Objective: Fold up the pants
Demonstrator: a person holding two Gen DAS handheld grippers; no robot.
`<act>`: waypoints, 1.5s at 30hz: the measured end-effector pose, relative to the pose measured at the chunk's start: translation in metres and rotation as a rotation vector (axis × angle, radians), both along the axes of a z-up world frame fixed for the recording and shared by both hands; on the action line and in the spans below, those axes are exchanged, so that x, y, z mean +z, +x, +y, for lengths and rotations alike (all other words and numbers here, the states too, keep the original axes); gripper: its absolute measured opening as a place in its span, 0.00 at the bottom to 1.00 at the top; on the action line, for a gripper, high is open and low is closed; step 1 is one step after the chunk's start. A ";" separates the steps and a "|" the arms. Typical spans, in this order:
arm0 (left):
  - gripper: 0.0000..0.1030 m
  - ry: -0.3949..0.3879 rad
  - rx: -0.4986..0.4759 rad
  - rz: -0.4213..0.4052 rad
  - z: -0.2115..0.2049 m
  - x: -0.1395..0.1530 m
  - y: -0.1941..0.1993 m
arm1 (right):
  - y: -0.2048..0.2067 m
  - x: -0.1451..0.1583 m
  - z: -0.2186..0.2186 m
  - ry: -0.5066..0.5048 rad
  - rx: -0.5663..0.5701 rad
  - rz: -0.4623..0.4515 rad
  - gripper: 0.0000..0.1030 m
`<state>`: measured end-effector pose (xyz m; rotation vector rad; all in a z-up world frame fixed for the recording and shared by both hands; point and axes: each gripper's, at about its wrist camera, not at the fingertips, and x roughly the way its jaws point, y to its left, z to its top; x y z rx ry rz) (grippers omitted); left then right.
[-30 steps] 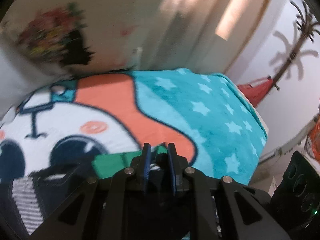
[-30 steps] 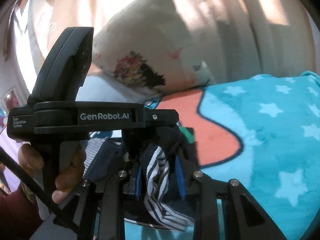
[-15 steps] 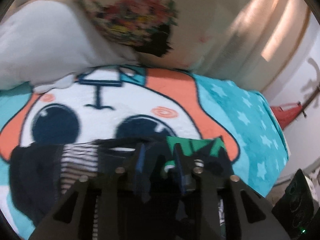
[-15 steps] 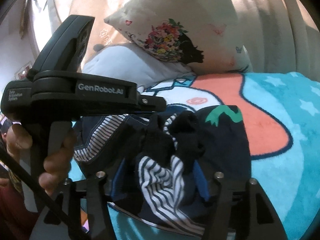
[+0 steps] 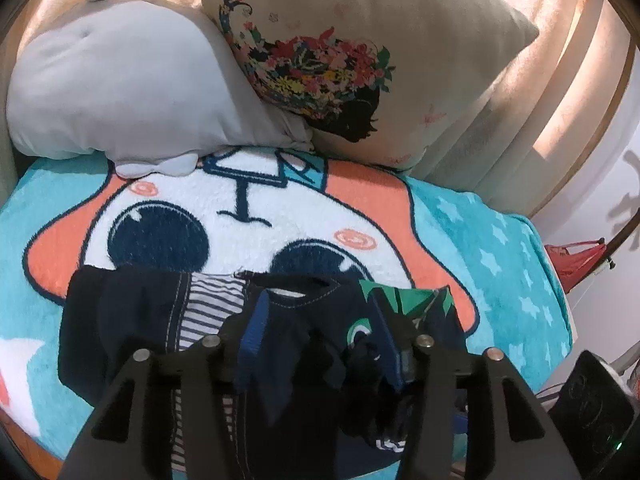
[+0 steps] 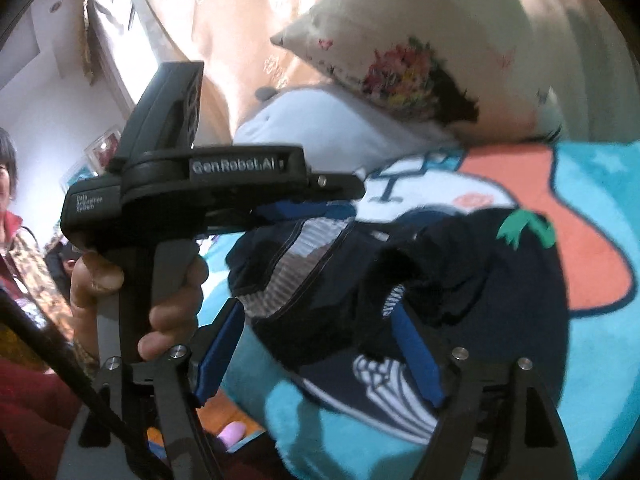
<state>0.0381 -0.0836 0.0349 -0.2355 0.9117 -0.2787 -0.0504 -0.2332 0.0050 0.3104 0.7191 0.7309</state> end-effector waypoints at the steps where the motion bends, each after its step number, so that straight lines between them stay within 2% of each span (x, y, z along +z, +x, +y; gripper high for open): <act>1: 0.50 0.004 -0.010 0.001 -0.002 0.000 -0.002 | 0.001 -0.001 -0.002 0.026 0.007 0.015 0.79; 3: 0.50 0.020 -0.033 -0.004 -0.006 0.000 -0.005 | -0.003 0.002 -0.010 0.064 0.010 0.018 0.79; 5: 0.57 0.037 -0.047 -0.010 -0.010 -0.001 -0.007 | -0.015 0.012 -0.027 0.140 0.014 0.001 0.79; 7: 0.63 0.047 -0.073 -0.016 -0.016 -0.004 -0.007 | -0.024 0.019 -0.047 0.209 -0.020 -0.017 0.80; 9: 0.64 0.047 -0.110 0.000 -0.026 -0.010 -0.004 | -0.027 0.021 -0.064 0.221 -0.083 -0.017 0.80; 11: 0.64 0.056 -0.144 0.019 -0.036 -0.017 0.000 | -0.026 0.018 -0.070 0.184 -0.127 -0.010 0.81; 13: 0.64 0.111 -0.152 0.035 -0.044 -0.027 0.004 | -0.022 0.009 -0.067 0.157 -0.143 0.016 0.81; 15: 0.64 0.167 -0.109 0.058 -0.042 -0.035 0.010 | -0.020 0.003 -0.056 0.133 -0.126 0.024 0.81; 16: 0.64 0.170 -0.082 0.078 -0.036 -0.039 0.014 | -0.018 0.002 -0.045 0.097 -0.116 0.020 0.81; 19: 0.64 0.117 -0.039 0.115 -0.016 -0.042 0.019 | -0.010 -0.001 -0.024 0.040 -0.083 0.001 0.81; 23: 0.63 0.066 0.003 0.091 0.004 -0.031 0.015 | 0.003 -0.006 0.015 -0.039 -0.012 -0.024 0.82; 27: 0.63 0.061 0.038 0.025 0.015 -0.013 0.007 | 0.006 -0.014 0.047 -0.125 0.059 -0.056 0.83; 29: 0.64 0.099 0.056 -0.005 0.018 -0.007 0.006 | 0.006 -0.019 0.062 -0.177 0.085 -0.084 0.84; 32: 0.64 0.065 0.051 0.000 0.024 -0.005 0.007 | 0.002 -0.017 0.061 -0.197 0.073 -0.100 0.84; 37: 0.64 0.073 0.004 0.014 0.017 -0.011 0.007 | -0.026 0.001 0.020 -0.099 0.057 -0.076 0.84; 39: 0.64 0.052 -0.030 0.012 0.008 -0.014 0.005 | -0.033 0.012 -0.014 -0.047 -0.014 -0.067 0.84; 41: 0.64 0.053 -0.080 0.004 -0.007 -0.016 0.001 | -0.029 0.018 -0.052 -0.010 -0.135 -0.051 0.84; 44: 0.64 0.102 -0.133 0.008 -0.029 -0.023 0.000 | -0.001 0.006 -0.095 0.011 -0.297 0.027 0.86; 45: 0.64 0.115 -0.140 0.012 -0.032 -0.026 0.000 | 0.009 -0.001 -0.104 0.034 -0.307 0.061 0.86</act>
